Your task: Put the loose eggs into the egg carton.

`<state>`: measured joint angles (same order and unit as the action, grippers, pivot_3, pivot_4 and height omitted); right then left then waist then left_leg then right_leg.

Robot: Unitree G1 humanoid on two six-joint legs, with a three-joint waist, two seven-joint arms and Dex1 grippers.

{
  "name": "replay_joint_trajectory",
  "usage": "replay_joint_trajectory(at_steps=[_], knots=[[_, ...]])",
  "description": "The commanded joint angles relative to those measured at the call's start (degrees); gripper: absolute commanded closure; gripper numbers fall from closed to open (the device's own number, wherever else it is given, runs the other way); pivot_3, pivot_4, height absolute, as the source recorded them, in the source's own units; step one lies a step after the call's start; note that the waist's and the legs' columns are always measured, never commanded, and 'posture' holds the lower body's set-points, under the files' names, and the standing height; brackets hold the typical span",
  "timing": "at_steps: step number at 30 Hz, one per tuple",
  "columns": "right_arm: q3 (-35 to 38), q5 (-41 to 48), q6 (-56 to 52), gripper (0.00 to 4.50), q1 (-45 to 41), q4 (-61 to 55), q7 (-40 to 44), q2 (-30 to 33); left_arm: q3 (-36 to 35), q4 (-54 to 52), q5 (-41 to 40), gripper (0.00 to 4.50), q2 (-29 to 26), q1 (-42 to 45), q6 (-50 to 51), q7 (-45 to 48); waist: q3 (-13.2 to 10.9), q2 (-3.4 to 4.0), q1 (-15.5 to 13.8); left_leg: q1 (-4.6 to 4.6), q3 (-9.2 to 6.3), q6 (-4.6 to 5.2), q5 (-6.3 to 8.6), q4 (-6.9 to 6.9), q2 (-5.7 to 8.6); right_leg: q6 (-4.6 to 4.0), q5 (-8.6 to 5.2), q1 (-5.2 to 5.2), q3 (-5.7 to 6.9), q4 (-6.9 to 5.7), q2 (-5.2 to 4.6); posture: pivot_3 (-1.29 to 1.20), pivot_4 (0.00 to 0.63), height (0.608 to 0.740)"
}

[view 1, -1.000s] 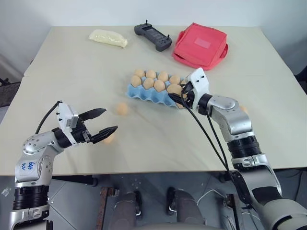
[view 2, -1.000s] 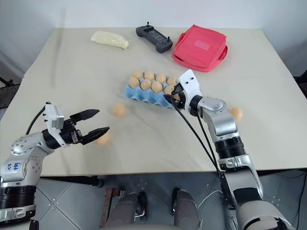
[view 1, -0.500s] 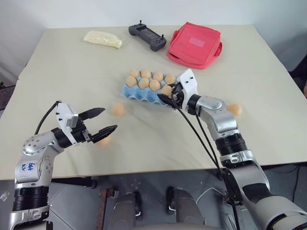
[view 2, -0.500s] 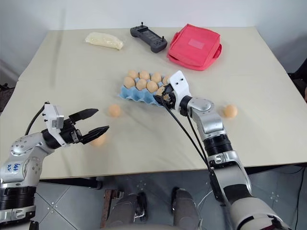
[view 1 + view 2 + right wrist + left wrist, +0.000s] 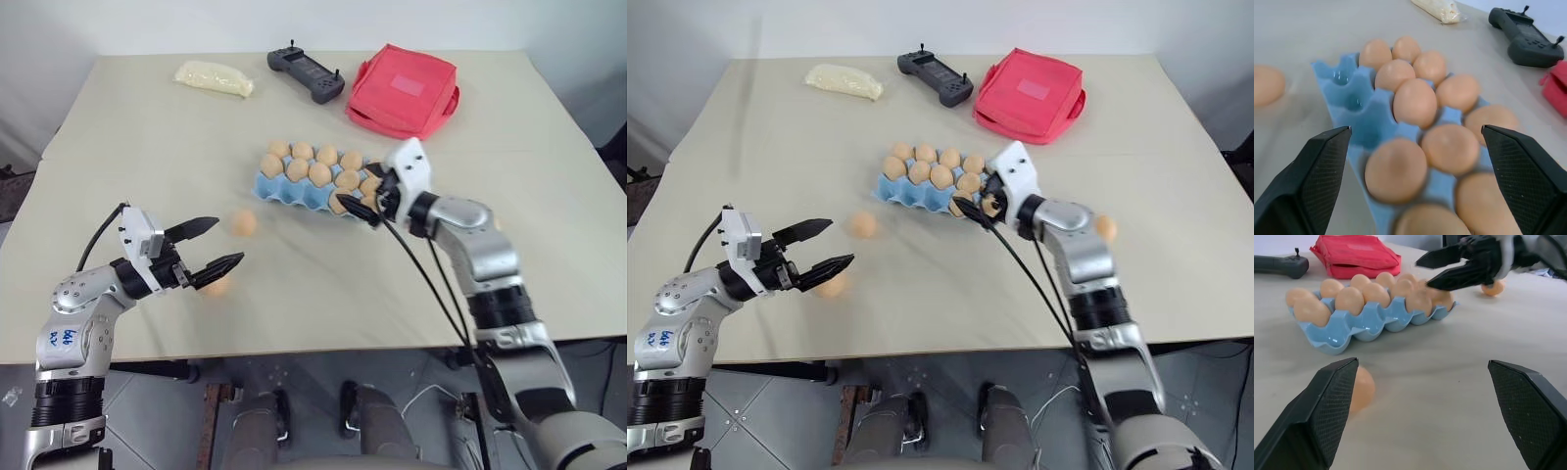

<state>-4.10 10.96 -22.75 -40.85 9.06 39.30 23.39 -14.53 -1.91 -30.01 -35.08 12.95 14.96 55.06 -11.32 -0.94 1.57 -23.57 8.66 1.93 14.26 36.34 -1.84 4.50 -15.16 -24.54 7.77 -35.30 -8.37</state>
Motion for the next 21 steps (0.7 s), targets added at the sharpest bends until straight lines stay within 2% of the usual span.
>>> replay_joint_trajectory(at_steps=[1,6,11,17,21], knots=[[3.1,3.6,-4.8,0.05,5.1,-11.0,4.5,6.2,0.0,-1.5,-0.8,0.0,-0.6,0.4,-0.6,1.1,0.0,0.0,0.0,-0.02,0.0,0.03,0.01,0.0,0.0,0.0,0.0,0.01,0.0,0.07,0.0,0.0,0.15,0.74],[10.1,8.5,-13.4,0.05,16.1,-21.8,7.8,16.8,1.5,-1.4,-0.5,0.0,-2.1,-0.2,0.2,3.9,0.0,0.0,-0.1,-0.03,0.01,0.17,0.16,-0.02,-0.01,0.0,0.0,0.02,0.02,0.37,0.01,0.0,0.15,0.74],[21.6,11.8,-18.9,0.05,29.4,-28.0,9.3,24.8,2.3,-0.1,-0.2,0.0,-2.5,0.2,-0.2,5.3,0.0,-0.01,-0.2,-0.01,0.02,0.13,0.35,-0.01,-0.01,0.0,0.0,0.02,0.01,0.39,0.0,0.0,0.15,0.74],[34.2,11.2,-19.1,0.05,42.4,-27.5,8.9,27.9,3.1,2.3,0.3,0.0,-2.3,2.4,-0.6,6.1,0.0,-0.01,-0.5,0.03,0.02,0.14,0.35,0.03,-0.01,-0.01,0.0,0.08,0.0,0.43,0.02,0.0,0.15,0.74],[36.9,11.2,-18.8,0.05,45.6,-27.3,7.4,27.1,3.8,3.3,0.6,0.0,-2.1,3.5,-0.9,6.7,0.0,-0.01,-0.6,0.03,0.03,0.14,0.35,0.02,-0.01,-0.01,0.0,0.08,0.0,0.45,0.03,0.0,0.15,0.74]])
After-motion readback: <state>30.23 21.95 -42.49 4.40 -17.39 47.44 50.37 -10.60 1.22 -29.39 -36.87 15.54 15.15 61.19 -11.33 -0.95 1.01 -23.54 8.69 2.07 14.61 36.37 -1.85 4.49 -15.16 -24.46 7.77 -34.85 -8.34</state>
